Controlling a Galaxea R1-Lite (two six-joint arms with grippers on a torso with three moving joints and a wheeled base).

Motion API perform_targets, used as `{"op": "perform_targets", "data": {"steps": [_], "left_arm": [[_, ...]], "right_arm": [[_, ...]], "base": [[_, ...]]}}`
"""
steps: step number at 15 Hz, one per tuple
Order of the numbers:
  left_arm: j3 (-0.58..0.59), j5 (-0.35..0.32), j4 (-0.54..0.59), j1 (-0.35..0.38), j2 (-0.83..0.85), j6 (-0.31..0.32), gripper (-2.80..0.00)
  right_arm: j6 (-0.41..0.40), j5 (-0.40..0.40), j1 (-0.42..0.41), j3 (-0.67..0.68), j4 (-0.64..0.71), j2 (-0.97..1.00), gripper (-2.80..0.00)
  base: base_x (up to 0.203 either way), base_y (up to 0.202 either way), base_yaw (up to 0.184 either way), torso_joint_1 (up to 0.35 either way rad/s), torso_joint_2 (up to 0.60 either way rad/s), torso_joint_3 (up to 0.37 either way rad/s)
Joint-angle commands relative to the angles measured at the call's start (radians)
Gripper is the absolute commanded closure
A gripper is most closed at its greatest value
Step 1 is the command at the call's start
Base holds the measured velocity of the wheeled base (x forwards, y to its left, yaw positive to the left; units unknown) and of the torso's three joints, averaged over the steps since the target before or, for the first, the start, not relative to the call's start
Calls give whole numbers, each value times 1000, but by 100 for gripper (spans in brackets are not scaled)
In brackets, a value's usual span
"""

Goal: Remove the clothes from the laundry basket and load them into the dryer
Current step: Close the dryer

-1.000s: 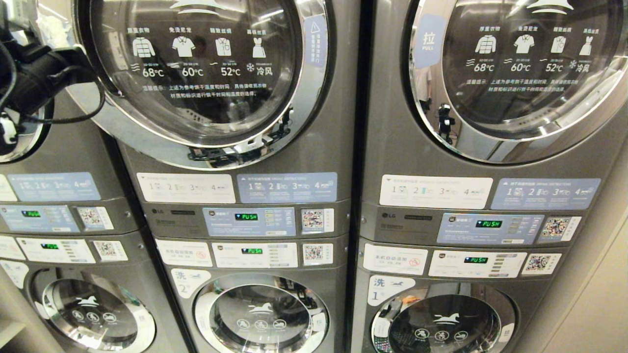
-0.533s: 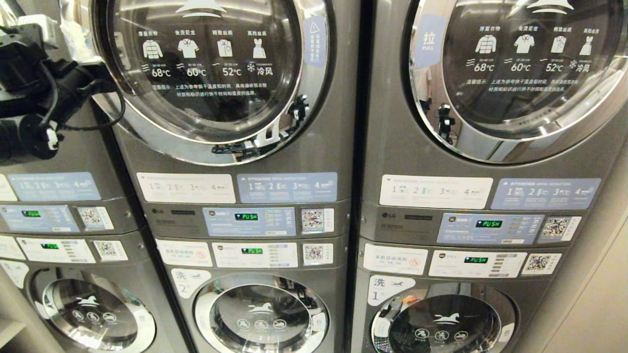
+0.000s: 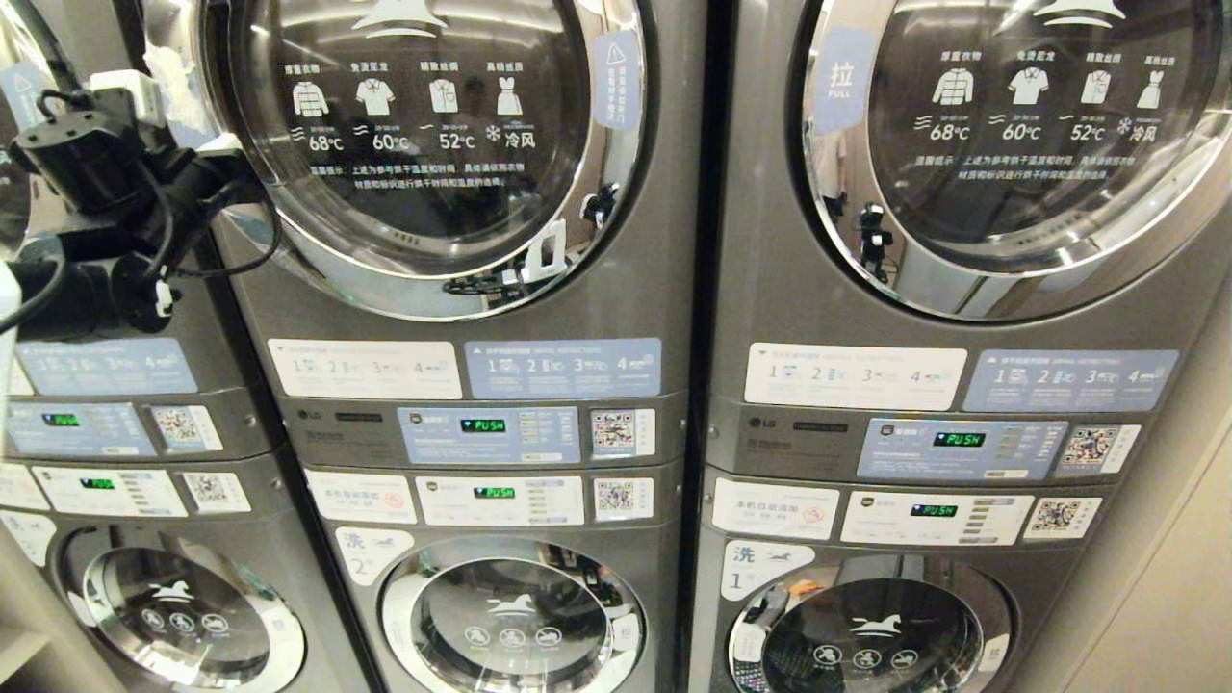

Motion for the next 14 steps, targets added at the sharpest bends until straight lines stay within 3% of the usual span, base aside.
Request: {"op": "perform_targets", "data": {"steps": [1, 4, 14], "left_arm": [[0, 0, -8, -5, 17, -9, 0], [-2, 0, -10, -25, 19, -35, 0], [13, 13, -16, -33, -85, -30, 0]], "right_arm": [[0, 0, 0, 0, 0, 0, 0], [0, 0, 0, 0, 0, 0, 0], [0, 0, 0, 0, -1, 0, 0]], "base": [[0, 0, 0, 0, 0, 0], [0, 0, 0, 0, 0, 0], [0, 0, 0, 0, 0, 0]]}}
